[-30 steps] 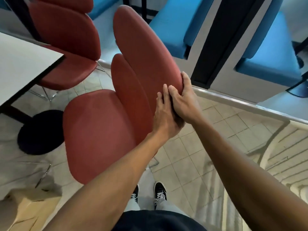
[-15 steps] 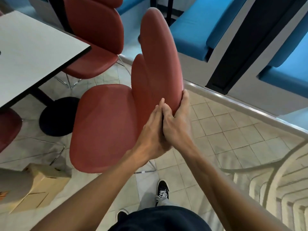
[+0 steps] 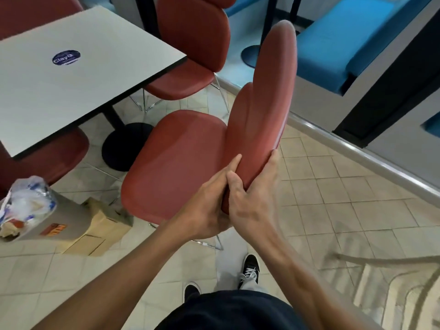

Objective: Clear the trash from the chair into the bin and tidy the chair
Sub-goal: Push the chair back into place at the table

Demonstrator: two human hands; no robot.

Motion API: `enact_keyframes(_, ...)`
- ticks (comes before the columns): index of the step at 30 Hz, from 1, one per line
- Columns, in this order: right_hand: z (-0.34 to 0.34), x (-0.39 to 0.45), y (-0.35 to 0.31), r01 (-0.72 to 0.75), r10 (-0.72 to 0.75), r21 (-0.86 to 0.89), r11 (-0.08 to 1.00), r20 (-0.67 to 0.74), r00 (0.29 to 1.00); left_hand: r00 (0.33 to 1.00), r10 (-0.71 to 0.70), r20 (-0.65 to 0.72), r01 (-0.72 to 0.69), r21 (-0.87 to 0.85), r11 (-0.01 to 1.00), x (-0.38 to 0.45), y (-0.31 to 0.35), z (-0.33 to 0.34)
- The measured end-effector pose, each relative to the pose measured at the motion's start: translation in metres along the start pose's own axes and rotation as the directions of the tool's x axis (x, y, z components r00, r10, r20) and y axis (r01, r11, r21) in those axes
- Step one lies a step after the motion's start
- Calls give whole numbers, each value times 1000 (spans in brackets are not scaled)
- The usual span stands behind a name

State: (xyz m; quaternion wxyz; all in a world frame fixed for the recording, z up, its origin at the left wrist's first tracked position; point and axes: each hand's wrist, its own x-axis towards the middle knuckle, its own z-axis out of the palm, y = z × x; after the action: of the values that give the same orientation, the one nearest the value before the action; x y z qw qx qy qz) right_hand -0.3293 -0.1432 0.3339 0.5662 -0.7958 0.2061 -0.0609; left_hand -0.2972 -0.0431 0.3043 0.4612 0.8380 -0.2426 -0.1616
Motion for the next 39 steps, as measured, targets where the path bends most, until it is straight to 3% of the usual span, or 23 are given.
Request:
enact_keyframes(1, 3, -6, 0, 11, -10, -9, 1000, 7, 1000, 996, 83, 16, -84, 107, 991, -8, -3, -3)
enact_keyframes(3, 9, -15, 2, 36, -36, -17, 999, 18, 999, 999, 50, 3, -50, 175, 983, -19, -9, -12)
enact_keyframes(6, 14, -29, 1, 41, -40, -26, 999, 54, 998, 998, -11, 66, 14, -39, 999, -33, -17, -27)
enact_keyframes(8, 12, -37, 0, 93, -85, -153, 984, 57, 995, 996, -66, 66, 67, -22, 997, -41, -18, -36)
enact_keyframes(11, 8, -29, 2, 312, -335, -408, 858, 14, 942, 991, -114, 75, 118, -44, 992, -53, -21, -42)
enact_keyframes(14, 4, 6, 1, 462, -502, -459, 758, 40, 864, 985, -158, 71, 157, 16, 987, -59, -12, -39)
enact_keyframes(17, -8, 49, -4, 604, -563, -441, 664, 236, 792, 976, -215, -24, 216, 120, 969, -59, 2, -32)
enact_keyframes(21, -27, 104, -12, 784, -613, -383, 489, 488, 621, 920, -287, -267, 318, 78, 945, -46, 32, -16)
enact_keyframes(28, -44, 169, -18, 913, -692, -256, 317, 596, 408, 821, -267, -505, 462, 314, 829, 25, 75, 5)
enact_keyframes(34, -62, 206, -15, 947, -647, -278, 162, 695, 315, 727, -245, -642, 634, 488, 600, 61, 86, 29)
enact_keyframes(39, -61, 212, -10, 929, -632, -350, 118, 696, 342, 757, -232, -610, 619, 559, 552, 62, 78, 26)
